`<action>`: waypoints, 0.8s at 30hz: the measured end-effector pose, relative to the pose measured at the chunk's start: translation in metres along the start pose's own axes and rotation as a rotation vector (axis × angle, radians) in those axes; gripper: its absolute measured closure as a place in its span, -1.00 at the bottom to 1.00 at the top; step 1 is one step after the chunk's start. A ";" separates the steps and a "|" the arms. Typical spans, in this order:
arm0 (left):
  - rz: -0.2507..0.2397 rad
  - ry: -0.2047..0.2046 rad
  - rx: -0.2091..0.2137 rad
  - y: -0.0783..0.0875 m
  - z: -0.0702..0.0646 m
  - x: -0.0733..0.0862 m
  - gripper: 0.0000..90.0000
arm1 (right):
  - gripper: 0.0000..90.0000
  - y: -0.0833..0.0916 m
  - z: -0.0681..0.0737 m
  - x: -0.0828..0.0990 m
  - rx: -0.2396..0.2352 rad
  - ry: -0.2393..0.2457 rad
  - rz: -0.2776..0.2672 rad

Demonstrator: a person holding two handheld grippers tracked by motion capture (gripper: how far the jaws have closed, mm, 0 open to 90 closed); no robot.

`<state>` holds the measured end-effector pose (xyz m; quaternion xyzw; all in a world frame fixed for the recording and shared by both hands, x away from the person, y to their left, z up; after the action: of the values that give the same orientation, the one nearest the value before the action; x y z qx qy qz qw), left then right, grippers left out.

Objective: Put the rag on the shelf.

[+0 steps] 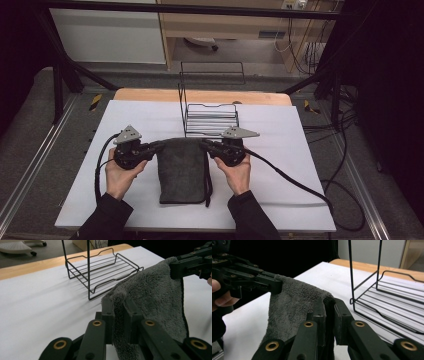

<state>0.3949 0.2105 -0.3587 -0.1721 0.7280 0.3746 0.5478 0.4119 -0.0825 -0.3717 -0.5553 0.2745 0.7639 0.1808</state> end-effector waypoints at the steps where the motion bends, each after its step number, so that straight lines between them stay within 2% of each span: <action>1: -0.014 -0.001 0.003 0.002 -0.002 -0.003 0.79 | 0.83 0.004 0.001 -0.003 -0.001 0.006 -0.016; 9: -0.074 -0.021 0.006 0.008 -0.012 -0.016 0.79 | 0.83 0.019 0.007 -0.017 0.002 0.031 -0.071; 14: -0.107 -0.034 0.003 0.011 -0.018 -0.027 0.79 | 0.83 0.030 0.013 -0.031 0.013 0.076 -0.108; 24: -0.182 -0.056 0.016 0.010 -0.031 -0.054 0.79 | 0.83 0.050 0.014 -0.052 0.039 0.103 -0.179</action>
<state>0.3856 0.1858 -0.3012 -0.2228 0.6966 0.3222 0.6011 0.3894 -0.1116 -0.3082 -0.6126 0.2474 0.7096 0.2447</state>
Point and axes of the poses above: each handheld gripper's, and its own axes: y roughly backward along the jaws, x roughly out of its underside, z roughly to its left, the point moved 1 cm from there along -y, roughly forward along the jaws, and after that the axes turned 7 degrees about -z, right-handed, at the moved point
